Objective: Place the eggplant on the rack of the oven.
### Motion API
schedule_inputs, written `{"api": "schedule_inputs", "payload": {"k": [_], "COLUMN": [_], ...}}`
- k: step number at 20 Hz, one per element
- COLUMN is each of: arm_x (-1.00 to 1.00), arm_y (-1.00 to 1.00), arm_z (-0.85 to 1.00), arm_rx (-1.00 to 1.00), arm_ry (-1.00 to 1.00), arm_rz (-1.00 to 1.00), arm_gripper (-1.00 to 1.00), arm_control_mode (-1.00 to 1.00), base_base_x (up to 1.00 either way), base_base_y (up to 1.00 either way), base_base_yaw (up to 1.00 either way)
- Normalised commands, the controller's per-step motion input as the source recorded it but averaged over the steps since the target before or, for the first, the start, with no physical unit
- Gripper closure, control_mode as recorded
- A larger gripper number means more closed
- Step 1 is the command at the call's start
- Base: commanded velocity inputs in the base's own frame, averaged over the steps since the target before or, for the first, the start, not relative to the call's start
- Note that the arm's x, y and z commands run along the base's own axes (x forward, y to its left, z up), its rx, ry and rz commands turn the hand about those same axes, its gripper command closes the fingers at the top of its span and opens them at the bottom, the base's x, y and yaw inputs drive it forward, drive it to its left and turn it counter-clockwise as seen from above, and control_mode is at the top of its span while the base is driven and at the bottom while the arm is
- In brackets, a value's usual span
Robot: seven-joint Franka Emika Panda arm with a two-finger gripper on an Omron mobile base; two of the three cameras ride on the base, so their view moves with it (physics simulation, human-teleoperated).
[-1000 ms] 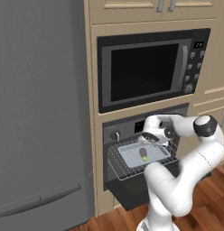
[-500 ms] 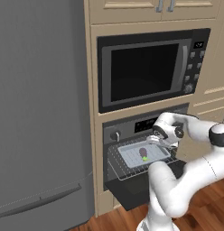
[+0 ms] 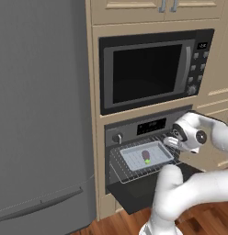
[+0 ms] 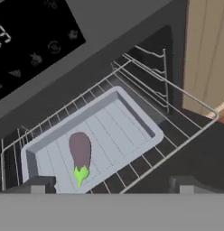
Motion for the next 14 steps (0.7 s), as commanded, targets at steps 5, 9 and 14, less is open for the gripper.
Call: {"api": "schedule_inputs", "payload": {"k": [5, 9, 14], "arm_x": [-1.00, -1.00, -0.82], "arm_y": [-0.09, 0.00, 0.00], "arm_z": [0.68, 0.69, 0.79], "arm_rx": [0.00, -0.02, -0.08], "arm_ry": [-0.16, -0.18, -0.10], "arm_rz": [-0.13, -0.05, 0.00], "arm_gripper": [-1.00, -1.00, -1.00], "arm_control_mode": [-1.00, -1.00, -1.00], "base_base_x": [0.00, 0.00, 0.00], "base_base_y": [0.00, 0.00, 0.00], "base_base_yaw": [0.00, 0.00, 0.00]}}
